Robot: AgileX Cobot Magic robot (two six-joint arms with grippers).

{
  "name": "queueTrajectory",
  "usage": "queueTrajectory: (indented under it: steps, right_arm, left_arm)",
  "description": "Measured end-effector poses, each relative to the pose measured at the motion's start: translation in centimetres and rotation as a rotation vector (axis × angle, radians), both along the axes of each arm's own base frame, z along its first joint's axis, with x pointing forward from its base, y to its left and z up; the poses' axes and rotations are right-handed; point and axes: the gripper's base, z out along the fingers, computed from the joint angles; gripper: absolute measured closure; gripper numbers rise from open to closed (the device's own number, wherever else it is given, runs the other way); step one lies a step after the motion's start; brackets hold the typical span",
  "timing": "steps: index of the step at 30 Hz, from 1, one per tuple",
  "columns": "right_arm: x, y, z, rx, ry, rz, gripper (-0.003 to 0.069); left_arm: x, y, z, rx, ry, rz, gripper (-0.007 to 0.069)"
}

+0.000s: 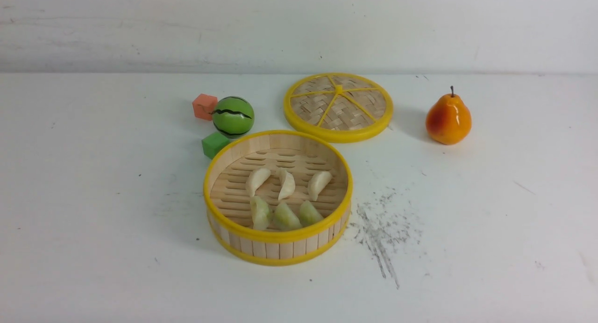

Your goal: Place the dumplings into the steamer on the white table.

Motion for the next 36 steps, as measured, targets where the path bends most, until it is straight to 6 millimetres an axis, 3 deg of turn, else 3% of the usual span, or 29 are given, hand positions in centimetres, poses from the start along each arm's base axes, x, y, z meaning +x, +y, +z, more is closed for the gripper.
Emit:
queueTrajectory:
  steps: [36]
  right_arm:
    - [0.0, 0.0, 0.0, 0.0, 0.0, 0.0, 0.0612]
  left_arm:
    - [0.0, -0.01, 0.01, -0.003, -0.001, 0.0, 0.0628]
